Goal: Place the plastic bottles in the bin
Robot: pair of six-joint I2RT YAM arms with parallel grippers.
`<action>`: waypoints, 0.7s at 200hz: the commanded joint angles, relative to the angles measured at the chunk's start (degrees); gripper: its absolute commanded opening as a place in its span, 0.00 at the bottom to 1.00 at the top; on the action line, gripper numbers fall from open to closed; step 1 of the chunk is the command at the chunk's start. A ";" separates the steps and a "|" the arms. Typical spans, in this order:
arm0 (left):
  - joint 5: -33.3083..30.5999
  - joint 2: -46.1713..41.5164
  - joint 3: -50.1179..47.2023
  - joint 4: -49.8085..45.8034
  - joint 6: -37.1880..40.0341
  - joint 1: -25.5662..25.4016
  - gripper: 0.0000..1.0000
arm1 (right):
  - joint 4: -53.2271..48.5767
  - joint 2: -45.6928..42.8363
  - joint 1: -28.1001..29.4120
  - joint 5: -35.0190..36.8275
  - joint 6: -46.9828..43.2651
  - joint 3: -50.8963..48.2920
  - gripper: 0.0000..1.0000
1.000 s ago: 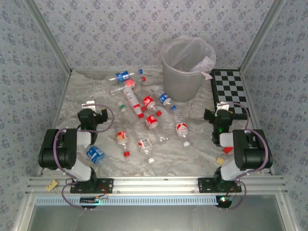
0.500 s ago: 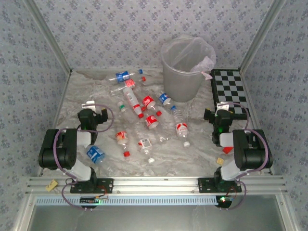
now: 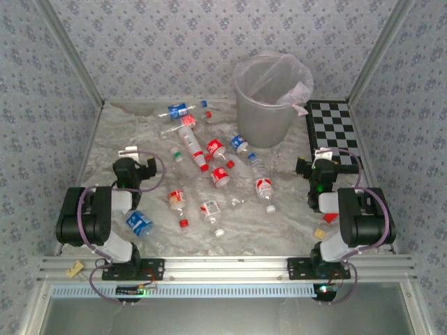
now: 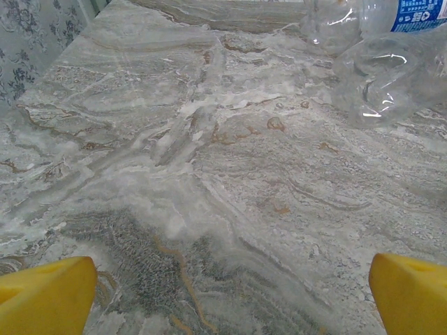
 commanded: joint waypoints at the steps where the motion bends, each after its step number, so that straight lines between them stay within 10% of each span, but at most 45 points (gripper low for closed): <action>1: 1.40 -0.45 0.66 1.55 0.85 0.42 1.00 | 0.03 -0.37 -0.06 0.01 -0.80 0.65 1.00; 60: -7.00 -16.00 14.14 -29.95 0.25 -4.01 1.00 | -5.34 -3.52 1.69 2.30 -2.69 2.99 1.00; 114: -11.94 -28.15 33.97 -83.28 -24.01 -9.62 1.00 | -64.57 -19.65 2.63 12.09 13.25 27.27 1.00; 140: -14.31 -32.49 35.99 -99.01 -32.89 -18.29 1.00 | -84.44 -19.03 1.41 4.16 18.27 35.79 1.00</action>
